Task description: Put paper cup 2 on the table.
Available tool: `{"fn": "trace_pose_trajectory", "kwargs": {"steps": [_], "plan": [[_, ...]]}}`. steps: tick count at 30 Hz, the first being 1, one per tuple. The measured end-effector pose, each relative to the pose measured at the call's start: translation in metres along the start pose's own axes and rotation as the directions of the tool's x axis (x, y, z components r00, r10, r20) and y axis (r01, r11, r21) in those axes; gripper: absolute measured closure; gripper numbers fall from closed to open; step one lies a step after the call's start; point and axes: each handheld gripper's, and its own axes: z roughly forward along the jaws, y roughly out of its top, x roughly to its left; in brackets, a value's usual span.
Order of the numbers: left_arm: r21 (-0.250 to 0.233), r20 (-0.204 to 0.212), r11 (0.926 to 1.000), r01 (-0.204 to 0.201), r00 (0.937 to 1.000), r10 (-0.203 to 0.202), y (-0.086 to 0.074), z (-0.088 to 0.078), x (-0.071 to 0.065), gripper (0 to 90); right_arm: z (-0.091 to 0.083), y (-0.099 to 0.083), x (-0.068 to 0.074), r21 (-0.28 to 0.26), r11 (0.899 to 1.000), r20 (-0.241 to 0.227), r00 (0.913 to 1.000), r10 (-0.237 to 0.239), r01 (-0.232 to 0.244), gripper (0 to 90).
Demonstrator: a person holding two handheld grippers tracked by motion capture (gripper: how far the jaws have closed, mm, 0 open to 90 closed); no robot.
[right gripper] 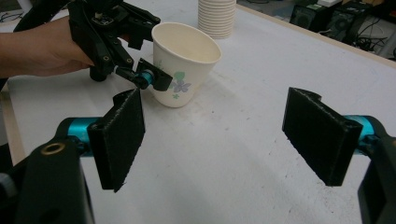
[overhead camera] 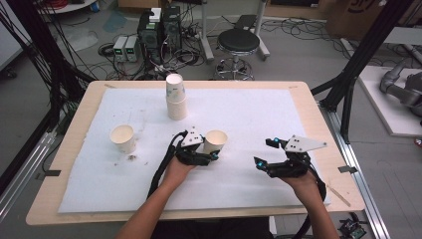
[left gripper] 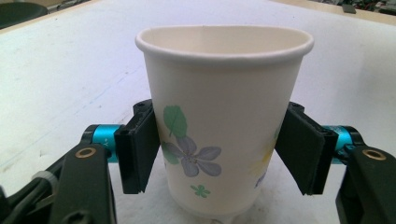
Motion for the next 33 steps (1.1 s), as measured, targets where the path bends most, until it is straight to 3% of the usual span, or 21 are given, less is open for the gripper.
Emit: {"fn": "trace_pose_trajectory", "kwargs": {"steps": [11,15,18,24,28,33], "plan": [[0.043,-0.013,0.9989,-0.015,0.9998,0.016,-0.005,-0.009,-0.003,32.6,0.0,-0.001,0.0,0.007,1.0,0.001,1.0,0.001,-0.001,21.8],[0.043,-0.01,0.9989,0.021,0.9997,-0.02,-0.006,-0.011,-0.002,28.2,-0.001,-0.002,0.0,0.006,1.0,0.003,1.0,0.0,0.0,21.8],[0.017,0.006,0.9979,0.062,0.998,-0.063,-0.007,-0.016,0.001,17.9,-0.002,-0.003,-0.002,0.002,1.0,0.005,1.0,0.001,-0.001,21.8],[-0.07,0.046,0.995,0.072,0.9966,-0.068,-0.004,-0.042,0.005,16.6,-0.004,-0.004,-0.002,0.005,1.0,0.009,0.9999,0.007,-0.007,21.8],[-0.122,0.032,0.9917,0.04,0.9988,-0.037,0.0,-0.064,0.006,16.0,-0.004,-0.005,-0.002,0.004,1.0,0.007,0.9999,0.008,-0.008,21.7],[-0.181,-0.012,0.983,0.031,0.9993,-0.034,0.001,-0.091,0.011,16.0,-0.003,-0.006,-0.001,-0.001,1.0,0.005,0.9999,0.01,-0.01,21.7]]}}
